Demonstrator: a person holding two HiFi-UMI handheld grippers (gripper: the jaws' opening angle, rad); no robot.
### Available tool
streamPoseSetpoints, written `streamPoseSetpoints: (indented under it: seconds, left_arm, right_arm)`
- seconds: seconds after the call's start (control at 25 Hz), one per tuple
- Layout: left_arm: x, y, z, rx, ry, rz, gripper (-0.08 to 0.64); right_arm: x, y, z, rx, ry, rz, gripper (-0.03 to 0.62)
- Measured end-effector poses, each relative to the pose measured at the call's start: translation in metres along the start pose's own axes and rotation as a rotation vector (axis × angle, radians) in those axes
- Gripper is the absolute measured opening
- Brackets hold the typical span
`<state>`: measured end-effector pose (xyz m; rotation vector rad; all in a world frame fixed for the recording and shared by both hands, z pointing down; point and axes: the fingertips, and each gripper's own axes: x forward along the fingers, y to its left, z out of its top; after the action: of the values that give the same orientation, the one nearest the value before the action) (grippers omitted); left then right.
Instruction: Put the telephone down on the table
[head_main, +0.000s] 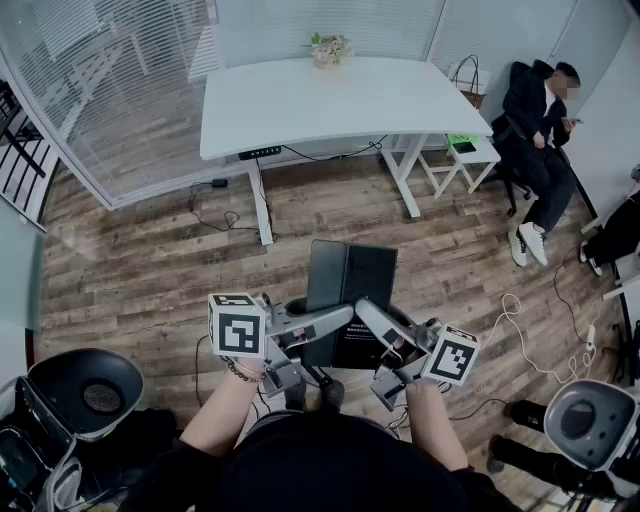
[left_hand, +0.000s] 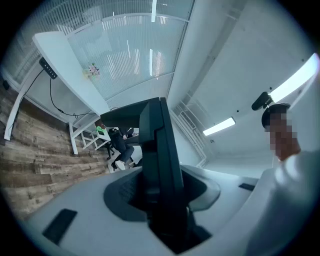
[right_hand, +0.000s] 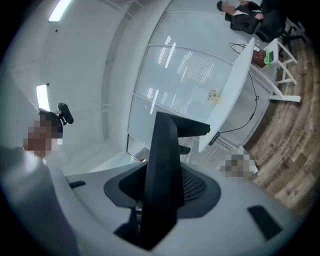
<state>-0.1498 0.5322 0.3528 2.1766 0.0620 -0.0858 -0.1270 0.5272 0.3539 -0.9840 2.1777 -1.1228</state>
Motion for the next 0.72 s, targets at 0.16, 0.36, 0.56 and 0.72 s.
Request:
streamPoseSetpoints:
  seconds: [0.16, 0.36, 0.56, 0.72]
  left_arm:
    - [-0.0010, -0.0015, 0.0001, 0.006, -0.011, 0.000, 0.187]
    - [-0.0005, -0.0045, 0.0031, 0.032, -0.015, -0.011, 0.187]
    - [-0.0004, -0.0048, 0.0047, 0.048, -0.022, -0.010, 0.187]
    - [-0.0011, -0.0072, 0.0074, 0.070, -0.025, -0.017, 0.187]
  right_arm:
    - [0.0004, 0.0016, -0.0001, -0.015, 0.010, 0.012, 0.179]
    - [0.0011, 0.0051, 0.0031, -0.046, 0.011, 0.023, 0.179]
    - [0.0022, 0.0055, 0.0043, -0.063, 0.014, 0.035, 0.179]
    - [0.0042, 0.0102, 0.0059, -0.091, 0.015, 0.054, 0.169]
